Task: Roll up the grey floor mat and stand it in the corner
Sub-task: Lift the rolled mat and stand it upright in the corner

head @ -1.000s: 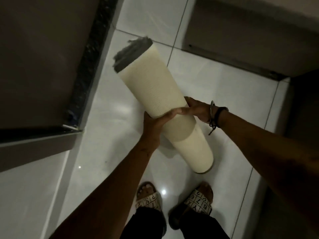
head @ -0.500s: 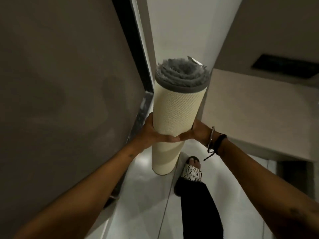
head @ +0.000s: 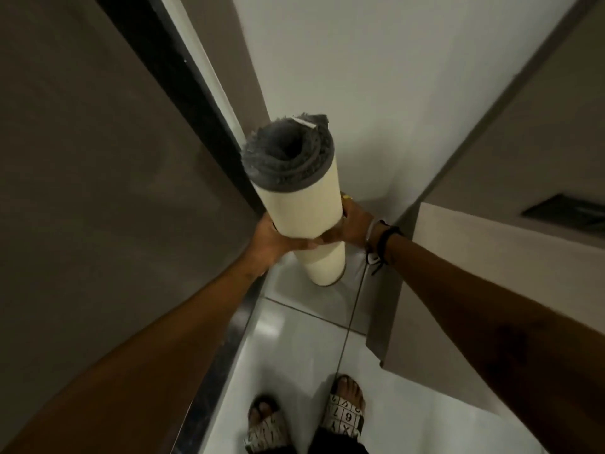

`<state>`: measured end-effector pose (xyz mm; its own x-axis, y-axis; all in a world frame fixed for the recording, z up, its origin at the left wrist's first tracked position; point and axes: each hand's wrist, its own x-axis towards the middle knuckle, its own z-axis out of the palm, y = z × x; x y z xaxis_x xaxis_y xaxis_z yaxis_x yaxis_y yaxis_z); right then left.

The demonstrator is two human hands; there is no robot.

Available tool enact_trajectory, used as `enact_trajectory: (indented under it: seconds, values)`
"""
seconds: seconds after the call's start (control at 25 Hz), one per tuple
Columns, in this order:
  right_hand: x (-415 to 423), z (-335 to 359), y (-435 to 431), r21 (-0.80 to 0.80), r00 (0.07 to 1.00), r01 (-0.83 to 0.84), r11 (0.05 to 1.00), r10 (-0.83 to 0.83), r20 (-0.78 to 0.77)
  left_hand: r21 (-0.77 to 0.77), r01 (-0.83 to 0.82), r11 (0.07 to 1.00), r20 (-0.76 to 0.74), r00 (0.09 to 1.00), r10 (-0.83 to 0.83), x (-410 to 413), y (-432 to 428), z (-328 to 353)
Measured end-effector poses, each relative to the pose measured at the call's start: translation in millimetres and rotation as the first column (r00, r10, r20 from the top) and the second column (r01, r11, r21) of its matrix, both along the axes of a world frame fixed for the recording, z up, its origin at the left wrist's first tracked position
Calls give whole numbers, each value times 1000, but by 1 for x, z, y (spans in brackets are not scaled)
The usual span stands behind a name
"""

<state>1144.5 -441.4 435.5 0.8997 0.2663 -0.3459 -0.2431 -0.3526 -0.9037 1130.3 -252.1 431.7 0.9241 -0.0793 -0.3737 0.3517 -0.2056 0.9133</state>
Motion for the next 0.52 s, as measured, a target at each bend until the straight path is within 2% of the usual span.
enact_trajectory:
  seconds: [0.16, 0.36, 0.44, 0.52]
  values:
    - [51, -56, 1, -66, 996, 8, 998, -14, -86, 53, 2, 999, -132, 991, 5, 44, 4, -59]
    - [84, -118, 19, -100, 993, -41, 994, 29, -111, 155, 10, 988, -97, 995, 5, 63, 8, -122]
    - [87, -135, 25, -124, 988, 6, 992, -25, -149, 110, 95, 989, -169, 983, -76, 73, 14, -136]
    - [96, -145, 32, -180, 987, 15, 984, -43, -155, 20, 79, 997, -204, 976, -74, 81, 22, -151]
